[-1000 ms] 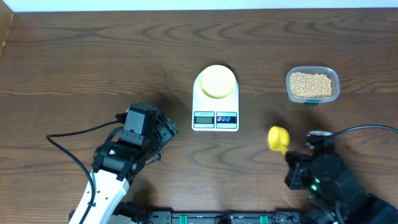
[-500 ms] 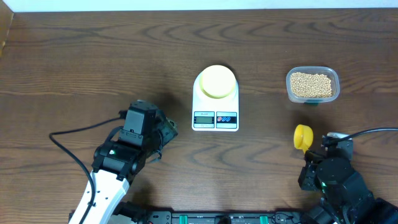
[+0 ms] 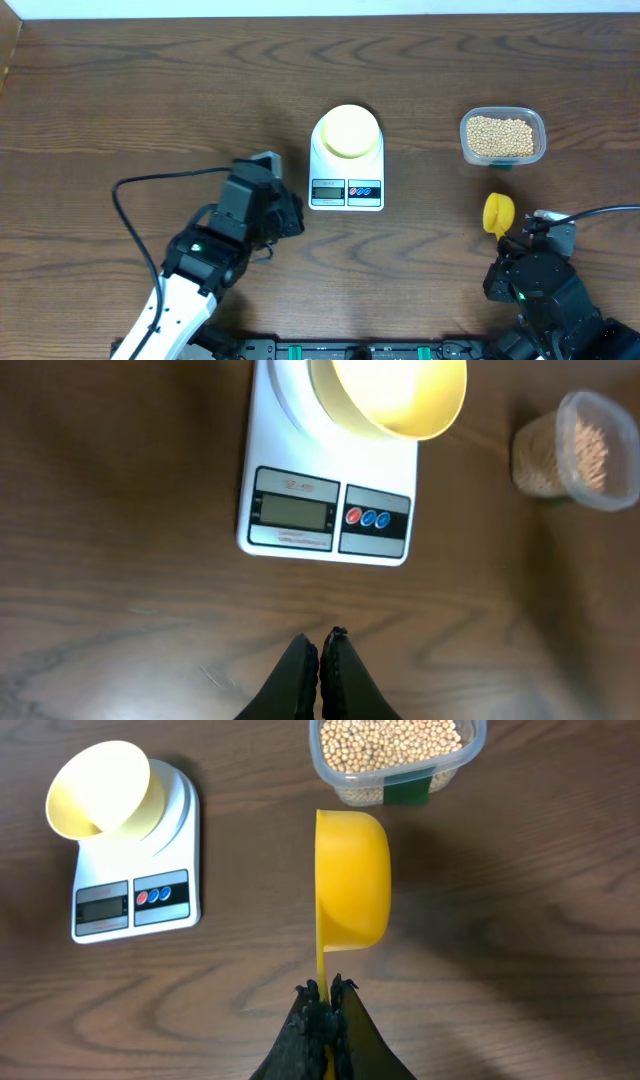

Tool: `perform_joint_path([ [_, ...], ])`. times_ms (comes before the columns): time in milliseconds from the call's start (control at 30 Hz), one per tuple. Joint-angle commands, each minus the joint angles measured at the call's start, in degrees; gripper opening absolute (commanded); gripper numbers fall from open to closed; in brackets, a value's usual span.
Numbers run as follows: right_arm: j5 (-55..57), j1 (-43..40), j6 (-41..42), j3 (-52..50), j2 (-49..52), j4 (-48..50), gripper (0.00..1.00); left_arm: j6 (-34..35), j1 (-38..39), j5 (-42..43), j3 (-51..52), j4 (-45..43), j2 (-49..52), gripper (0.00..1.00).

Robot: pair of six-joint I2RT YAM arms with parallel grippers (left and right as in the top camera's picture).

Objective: Scoop item into bowl and weigh 50g on scale
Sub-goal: 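Move the left gripper over the scale's buttons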

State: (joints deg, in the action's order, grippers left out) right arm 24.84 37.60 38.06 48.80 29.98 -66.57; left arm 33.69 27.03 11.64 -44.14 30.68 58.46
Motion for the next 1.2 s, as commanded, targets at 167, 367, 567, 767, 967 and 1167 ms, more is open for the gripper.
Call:
perform_joint_path([
  [167, 2.23, -0.24, -0.87, 1.25, -0.02, 0.11, 0.01, -1.92, 9.73, -8.94, -0.13, -6.14, 10.86, 0.07],
  [367, 2.25, -0.24, -0.87, 1.25, -0.02, 0.13, 0.01, -2.01, 11.45, -9.35, -0.13, -17.29, 20.41, 0.07],
  [567, 2.23, -0.24, -0.87, 1.25, -0.02, 0.13, 0.01, -3.48, 13.99, -11.37, -0.13, -25.18, 27.47, 0.07],
  [767, 2.23, -0.24, -0.87, 1.25, -0.02, 0.13, 0.01, -3.48, 14.53, -12.79, -0.13, -28.06, 31.80, 0.07],
  [967, 2.21, -0.24, -0.87, 1.25, -0.02, 0.13, 0.01, -3.48, 14.53, -12.81, -0.13, -32.57, 34.32, 0.07],
  [1167, 2.21, -0.24, -0.87, 1.25, -0.02, 0.13, 0.01, -3.43, 14.53, -14.32, -0.13, -33.48, 36.68, 0.07],
])
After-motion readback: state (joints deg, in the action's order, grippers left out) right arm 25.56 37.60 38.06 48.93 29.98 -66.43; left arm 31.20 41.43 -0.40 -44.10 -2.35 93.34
